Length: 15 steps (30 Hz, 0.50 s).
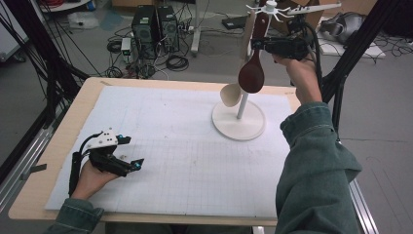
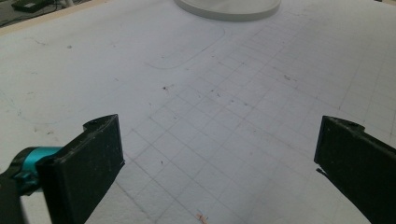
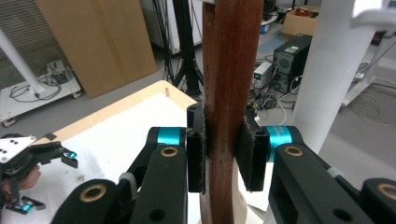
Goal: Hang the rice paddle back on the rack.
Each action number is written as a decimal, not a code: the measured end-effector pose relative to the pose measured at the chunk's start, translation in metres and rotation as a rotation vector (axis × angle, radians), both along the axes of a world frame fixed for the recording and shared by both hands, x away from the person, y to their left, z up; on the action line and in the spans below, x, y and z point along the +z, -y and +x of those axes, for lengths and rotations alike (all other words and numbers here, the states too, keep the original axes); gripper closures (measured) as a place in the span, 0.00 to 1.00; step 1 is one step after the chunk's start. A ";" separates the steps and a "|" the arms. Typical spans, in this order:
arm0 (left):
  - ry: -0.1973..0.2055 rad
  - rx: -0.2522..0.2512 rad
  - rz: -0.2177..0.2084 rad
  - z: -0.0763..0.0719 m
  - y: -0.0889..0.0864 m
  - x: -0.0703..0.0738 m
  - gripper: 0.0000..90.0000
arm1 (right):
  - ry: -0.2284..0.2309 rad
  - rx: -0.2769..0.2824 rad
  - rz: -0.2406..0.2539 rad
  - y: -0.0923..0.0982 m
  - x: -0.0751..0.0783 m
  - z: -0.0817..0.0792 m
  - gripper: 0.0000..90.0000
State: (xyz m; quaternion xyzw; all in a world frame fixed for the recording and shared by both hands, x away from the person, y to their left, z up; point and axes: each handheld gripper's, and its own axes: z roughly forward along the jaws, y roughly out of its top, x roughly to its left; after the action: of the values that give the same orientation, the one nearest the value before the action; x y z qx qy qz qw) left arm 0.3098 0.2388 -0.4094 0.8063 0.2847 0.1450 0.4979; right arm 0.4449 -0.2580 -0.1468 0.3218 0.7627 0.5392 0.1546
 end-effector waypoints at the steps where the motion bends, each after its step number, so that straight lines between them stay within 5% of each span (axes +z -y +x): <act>1: 0.000 -0.001 0.003 0.000 0.000 0.000 0.02 | 0.002 0.002 0.001 0.000 0.000 0.000 0.84; 15: 0.003 -0.001 0.004 0.000 0.000 0.000 0.02 | 0.014 -0.017 0.011 0.005 -0.005 -0.005 0.79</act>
State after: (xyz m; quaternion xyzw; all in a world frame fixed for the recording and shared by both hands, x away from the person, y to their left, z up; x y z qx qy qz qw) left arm 0.3097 0.2390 -0.4094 0.8072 0.2832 0.1465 0.4968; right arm 0.4394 -0.2632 -0.1516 0.3254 0.7559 0.5443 0.1627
